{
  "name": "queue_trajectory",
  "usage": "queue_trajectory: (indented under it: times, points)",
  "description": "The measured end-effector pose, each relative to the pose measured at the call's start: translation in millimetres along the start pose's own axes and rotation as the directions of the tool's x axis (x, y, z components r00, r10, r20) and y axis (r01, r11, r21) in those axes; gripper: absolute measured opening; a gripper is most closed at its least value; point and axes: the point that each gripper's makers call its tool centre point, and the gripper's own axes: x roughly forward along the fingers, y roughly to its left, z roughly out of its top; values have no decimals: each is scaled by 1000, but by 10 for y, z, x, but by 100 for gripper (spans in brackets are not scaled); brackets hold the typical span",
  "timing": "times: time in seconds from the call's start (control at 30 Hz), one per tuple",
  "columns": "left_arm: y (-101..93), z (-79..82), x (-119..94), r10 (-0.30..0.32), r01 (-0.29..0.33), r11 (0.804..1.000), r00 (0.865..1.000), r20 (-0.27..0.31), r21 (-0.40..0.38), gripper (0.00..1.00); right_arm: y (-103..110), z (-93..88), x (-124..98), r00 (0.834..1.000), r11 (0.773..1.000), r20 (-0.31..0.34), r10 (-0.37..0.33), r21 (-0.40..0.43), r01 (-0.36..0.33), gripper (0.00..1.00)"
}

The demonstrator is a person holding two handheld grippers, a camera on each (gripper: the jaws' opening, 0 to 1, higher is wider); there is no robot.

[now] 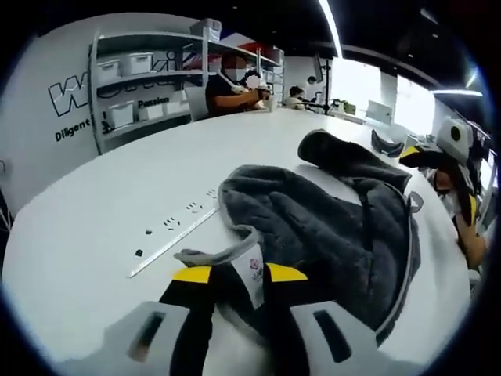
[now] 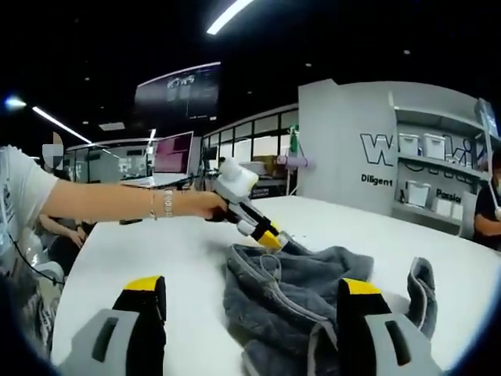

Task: Fold the towel on the table until its edges align and the towel forms a compact rectangular stack.

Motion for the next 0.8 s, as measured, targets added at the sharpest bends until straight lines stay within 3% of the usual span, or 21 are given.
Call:
queue_trajectory:
  times: [0.23, 0.3, 0.37, 0.57, 0.8]
  points:
    - [-31, -9, 34, 12, -10, 998, 999, 36, -57, 17, -13, 6, 4, 1000, 1000, 4, 0, 3, 0, 94]
    - [-39, -7, 31, 10, -7, 998, 999, 47, -63, 9, -12, 13, 5, 1000, 1000, 7, 1, 4, -1, 94]
    - [-37, -2, 21, 20, -16, 998, 998, 58, -65, 7, -14, 20, 9, 1000, 1000, 10, 3, 5, -3, 94]
    - [-33, 13, -6, 28, -23, 997, 997, 69, -70, 5, -26, 16, 25, 1000, 1000, 3, 6, 4, -6, 94]
    - [10, 110, -165, 81, -75, 996, 990, 119, -56, 4, -43, 11, 35, 1000, 1000, 4, 9, 12, -9, 94]
